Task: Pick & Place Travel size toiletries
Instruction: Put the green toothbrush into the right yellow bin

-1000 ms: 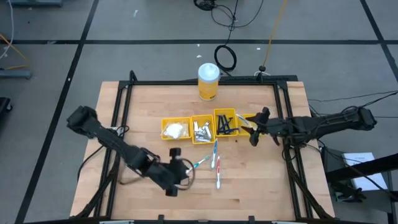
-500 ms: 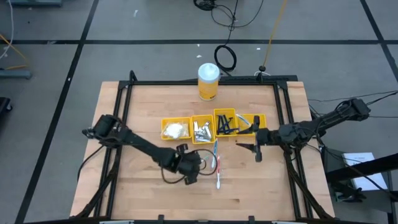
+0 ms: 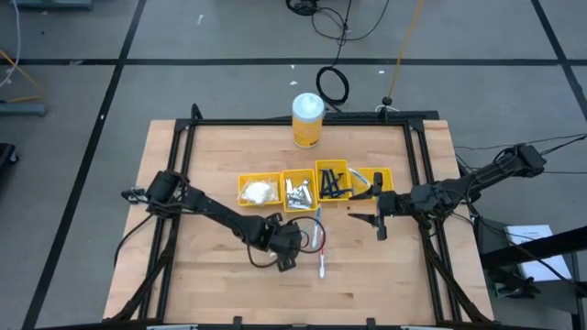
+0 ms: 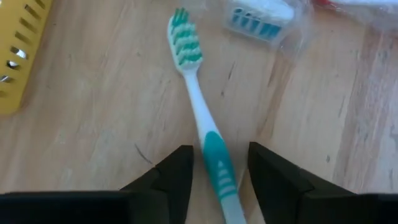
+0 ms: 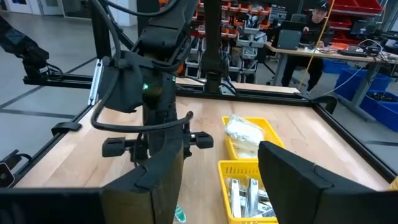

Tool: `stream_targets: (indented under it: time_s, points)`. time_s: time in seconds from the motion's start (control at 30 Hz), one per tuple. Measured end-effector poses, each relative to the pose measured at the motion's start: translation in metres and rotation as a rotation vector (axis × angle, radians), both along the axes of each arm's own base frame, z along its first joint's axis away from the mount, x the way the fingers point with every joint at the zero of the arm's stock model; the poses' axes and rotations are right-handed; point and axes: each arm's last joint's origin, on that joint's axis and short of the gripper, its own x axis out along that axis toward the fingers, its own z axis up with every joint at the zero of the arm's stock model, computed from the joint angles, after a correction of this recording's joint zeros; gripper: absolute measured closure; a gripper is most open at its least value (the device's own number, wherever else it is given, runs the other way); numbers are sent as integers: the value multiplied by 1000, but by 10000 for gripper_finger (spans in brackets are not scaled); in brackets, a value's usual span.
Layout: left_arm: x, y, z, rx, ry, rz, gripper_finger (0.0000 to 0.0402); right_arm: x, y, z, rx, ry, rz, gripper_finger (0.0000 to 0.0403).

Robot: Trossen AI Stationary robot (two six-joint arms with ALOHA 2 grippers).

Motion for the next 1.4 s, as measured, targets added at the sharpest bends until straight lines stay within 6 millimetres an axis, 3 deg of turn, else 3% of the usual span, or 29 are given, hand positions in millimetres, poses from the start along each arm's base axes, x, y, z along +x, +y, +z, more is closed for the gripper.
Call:
stream_targets:
  time_s: [0.23, 0.43, 0.5, 0.8, 0.9, 1.1, 1.27, 1.4]
  points:
    - [-4, 0, 0, -30, 45, 8, 376, 0, 0, 0, 0, 0, 0, 206]
    - [-12, -4, 18, -28, 18, -8, 378, 0, 0, 0, 10, 3, -1, 207]
    - [-19, -9, 34, 2, -14, -15, 382, 0, 0, 0, 10, 3, -1, 206]
    - [-67, -39, 156, 306, -537, -88, 382, 0, 0, -4, 9, 5, 0, 207]
    - [-79, -46, 180, 438, -721, -137, 382, -1, 0, -6, 23, -30, 0, 207]
    - [-69, -31, 168, 309, -1074, -347, 382, -3, 0, -15, 81, -186, 32, 206]
    - [-56, 5, 152, 304, -1231, -341, 382, 7, 7, -19, 44, -260, 160, 206]
    - [-37, 34, 149, 207, -1322, -368, 382, 21, 12, -22, 13, -308, 156, 205]
